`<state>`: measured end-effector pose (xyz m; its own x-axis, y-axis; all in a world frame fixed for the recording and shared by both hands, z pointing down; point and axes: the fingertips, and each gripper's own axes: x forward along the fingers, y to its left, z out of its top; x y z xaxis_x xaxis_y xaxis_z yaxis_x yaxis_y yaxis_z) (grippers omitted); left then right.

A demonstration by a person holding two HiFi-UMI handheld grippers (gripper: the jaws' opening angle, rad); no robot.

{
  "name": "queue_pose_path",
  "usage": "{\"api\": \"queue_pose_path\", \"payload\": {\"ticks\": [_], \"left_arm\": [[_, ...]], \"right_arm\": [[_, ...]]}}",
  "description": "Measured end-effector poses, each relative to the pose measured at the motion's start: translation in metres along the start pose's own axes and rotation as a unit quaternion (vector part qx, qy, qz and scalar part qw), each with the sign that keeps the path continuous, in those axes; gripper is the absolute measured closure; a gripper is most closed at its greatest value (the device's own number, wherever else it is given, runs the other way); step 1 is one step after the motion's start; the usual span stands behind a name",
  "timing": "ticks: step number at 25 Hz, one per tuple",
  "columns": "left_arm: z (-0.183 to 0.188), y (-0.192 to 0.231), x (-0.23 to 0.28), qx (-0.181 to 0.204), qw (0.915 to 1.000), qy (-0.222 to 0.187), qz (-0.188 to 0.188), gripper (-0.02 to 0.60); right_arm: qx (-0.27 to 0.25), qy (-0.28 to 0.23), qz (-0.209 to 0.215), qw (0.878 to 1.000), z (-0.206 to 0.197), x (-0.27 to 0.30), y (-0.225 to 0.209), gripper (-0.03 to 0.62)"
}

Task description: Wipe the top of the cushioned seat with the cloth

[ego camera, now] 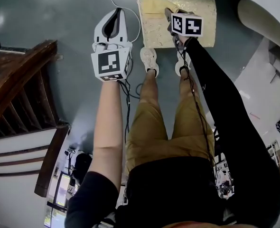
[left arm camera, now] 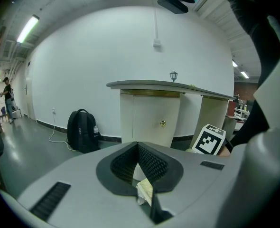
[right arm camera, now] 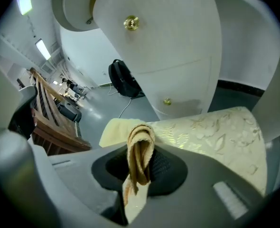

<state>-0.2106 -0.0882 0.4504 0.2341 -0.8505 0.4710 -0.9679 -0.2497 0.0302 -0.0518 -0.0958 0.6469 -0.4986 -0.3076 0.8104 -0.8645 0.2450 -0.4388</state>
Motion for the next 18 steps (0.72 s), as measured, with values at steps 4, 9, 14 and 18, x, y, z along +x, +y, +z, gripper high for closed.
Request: {"api": "queue_pose_path", "payload": {"ticks": [4,9,14,18], "left_arm": [[0.005,-0.018,0.012,0.008,0.9999,0.001,-0.010,0.574],[0.015,-0.056,0.028,0.012,0.9994,0.001,-0.031,0.574],[0.021,-0.088,0.042,0.009,0.9992,0.001,-0.039,0.574],[0.027,-0.108,0.048,0.007,0.9992,0.001,-0.040,0.574]], "right_arm": [[0.025,-0.016,-0.036,0.999,0.009,-0.020,-0.052,0.536],[0.042,-0.030,-0.080,0.995,0.018,-0.052,-0.120,0.536],[0.044,-0.042,-0.125,0.990,0.023,-0.084,-0.180,0.536],[0.052,-0.042,-0.166,0.984,0.021,-0.106,-0.222,0.536]]}}
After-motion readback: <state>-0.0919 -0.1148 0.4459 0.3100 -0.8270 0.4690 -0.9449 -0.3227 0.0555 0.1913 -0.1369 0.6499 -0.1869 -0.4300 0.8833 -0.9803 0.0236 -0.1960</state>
